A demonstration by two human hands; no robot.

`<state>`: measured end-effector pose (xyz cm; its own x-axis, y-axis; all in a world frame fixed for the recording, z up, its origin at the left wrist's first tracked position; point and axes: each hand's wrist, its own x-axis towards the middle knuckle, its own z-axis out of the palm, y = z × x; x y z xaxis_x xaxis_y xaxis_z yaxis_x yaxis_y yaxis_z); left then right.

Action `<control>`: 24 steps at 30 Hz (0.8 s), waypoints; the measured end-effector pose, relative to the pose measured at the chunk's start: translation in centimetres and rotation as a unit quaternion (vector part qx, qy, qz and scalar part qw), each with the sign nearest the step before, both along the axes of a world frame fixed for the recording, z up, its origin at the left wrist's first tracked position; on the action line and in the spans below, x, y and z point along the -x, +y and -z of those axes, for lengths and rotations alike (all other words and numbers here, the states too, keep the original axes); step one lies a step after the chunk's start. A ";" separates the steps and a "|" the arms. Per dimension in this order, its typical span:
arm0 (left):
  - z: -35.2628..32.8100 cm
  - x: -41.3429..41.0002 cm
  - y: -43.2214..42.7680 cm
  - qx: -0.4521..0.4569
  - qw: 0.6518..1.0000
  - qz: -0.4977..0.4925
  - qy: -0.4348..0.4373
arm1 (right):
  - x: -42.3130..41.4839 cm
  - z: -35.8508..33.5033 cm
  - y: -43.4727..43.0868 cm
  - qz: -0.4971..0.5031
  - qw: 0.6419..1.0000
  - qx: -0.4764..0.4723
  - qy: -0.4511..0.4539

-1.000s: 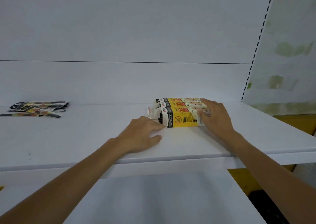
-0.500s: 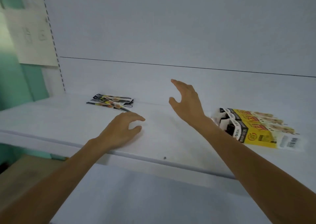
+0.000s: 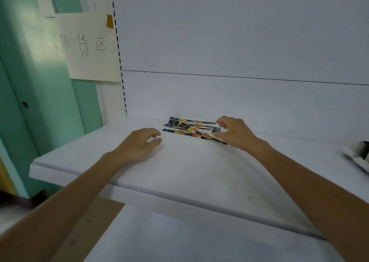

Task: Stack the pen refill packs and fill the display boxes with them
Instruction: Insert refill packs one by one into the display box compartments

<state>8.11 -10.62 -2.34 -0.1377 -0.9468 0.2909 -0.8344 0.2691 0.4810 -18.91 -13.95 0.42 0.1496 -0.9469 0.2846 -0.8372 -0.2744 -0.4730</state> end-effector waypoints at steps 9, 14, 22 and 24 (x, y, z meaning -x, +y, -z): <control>-0.2 -0.9 -6.9 -0.022 0.993 0.066 -0.093 | -1.4 1.9 -1.9 0.037 0.999 0.001 0.019; 0.3 -0.2 -8.3 0.016 0.981 0.111 -0.158 | -0.5 0.6 -2.3 0.105 0.993 0.050 -0.005; -1.0 -0.2 -8.3 0.041 0.990 0.064 -0.115 | -2.6 0.9 -2.6 0.108 0.989 0.095 -0.041; -1.2 0.6 -7.9 -0.002 0.998 0.057 0.031 | -3.8 0.9 -2.6 0.077 0.993 0.090 -0.030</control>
<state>7.47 -18.51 -1.10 -0.2260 -0.9273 0.2983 -0.7676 0.3581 0.5315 -15.16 -16.54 -0.44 -0.0143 -0.8899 0.4559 -0.8476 -0.2311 -0.4776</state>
